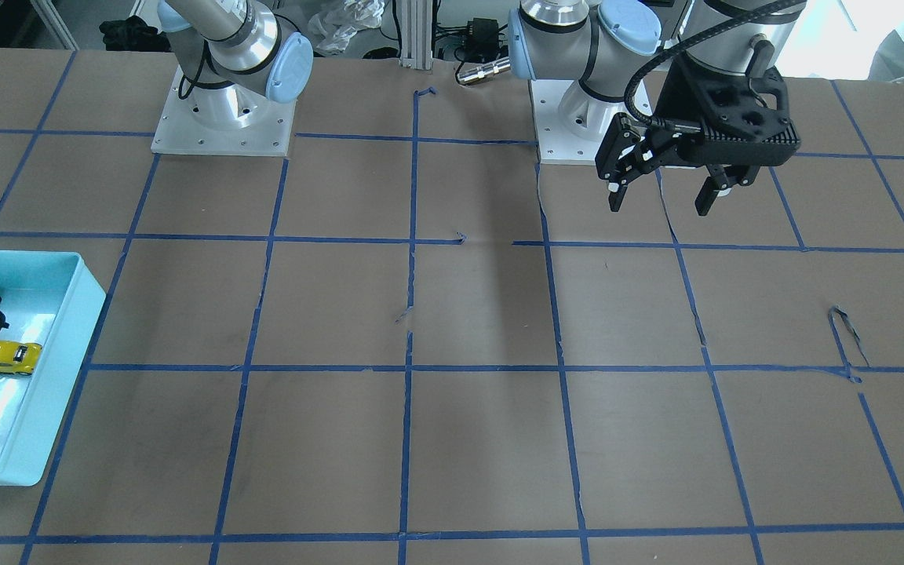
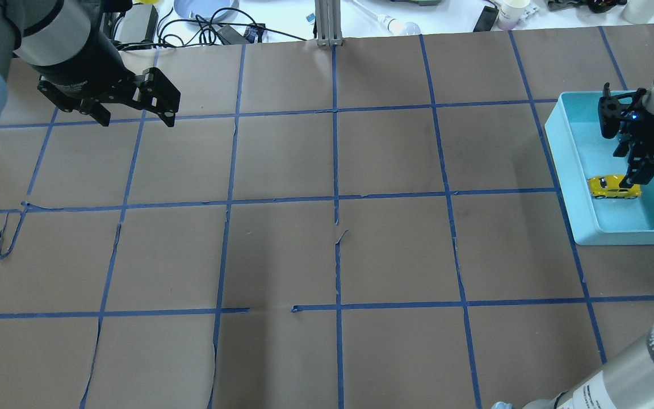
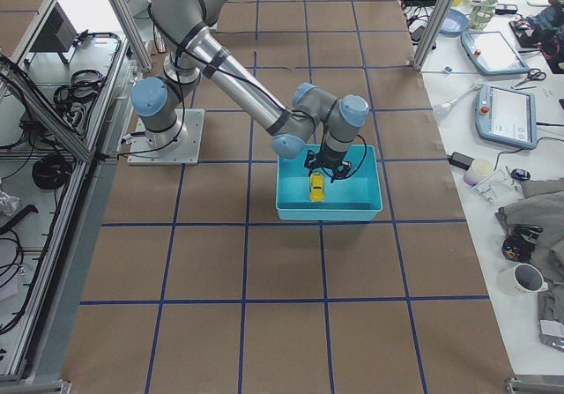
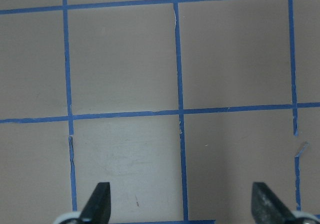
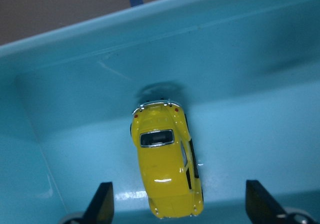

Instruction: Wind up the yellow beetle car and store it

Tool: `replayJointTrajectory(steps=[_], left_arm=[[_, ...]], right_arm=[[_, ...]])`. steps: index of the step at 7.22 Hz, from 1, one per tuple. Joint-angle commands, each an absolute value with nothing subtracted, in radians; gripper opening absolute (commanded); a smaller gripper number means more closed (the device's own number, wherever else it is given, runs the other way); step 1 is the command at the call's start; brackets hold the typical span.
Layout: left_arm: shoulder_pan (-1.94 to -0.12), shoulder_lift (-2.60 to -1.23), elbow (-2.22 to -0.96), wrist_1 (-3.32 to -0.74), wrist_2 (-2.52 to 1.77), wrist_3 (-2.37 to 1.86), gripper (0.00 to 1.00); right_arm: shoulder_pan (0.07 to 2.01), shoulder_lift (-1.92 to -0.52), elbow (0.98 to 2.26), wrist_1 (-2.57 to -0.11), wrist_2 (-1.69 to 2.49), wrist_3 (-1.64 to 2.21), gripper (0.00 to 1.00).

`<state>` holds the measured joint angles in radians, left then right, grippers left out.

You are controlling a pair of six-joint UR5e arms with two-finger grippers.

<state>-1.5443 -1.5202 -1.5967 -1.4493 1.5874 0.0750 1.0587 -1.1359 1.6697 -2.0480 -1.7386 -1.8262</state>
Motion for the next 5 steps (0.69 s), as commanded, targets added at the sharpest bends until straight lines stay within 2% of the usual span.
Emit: replayJointTrajectory(steps=[1, 5], left_arm=[[-1.545, -1.520, -1.597, -1.450, 1.588, 0.075, 1.00], [-1.545, -1.520, -1.597, -1.450, 1.588, 0.075, 1.00]], right_arm=[[1.066, -1.250, 1.654, -2.025, -1.741, -1.740, 0.99], [1.094, -1.527, 1.620, -1.625, -1.619, -0.869, 1.00]])
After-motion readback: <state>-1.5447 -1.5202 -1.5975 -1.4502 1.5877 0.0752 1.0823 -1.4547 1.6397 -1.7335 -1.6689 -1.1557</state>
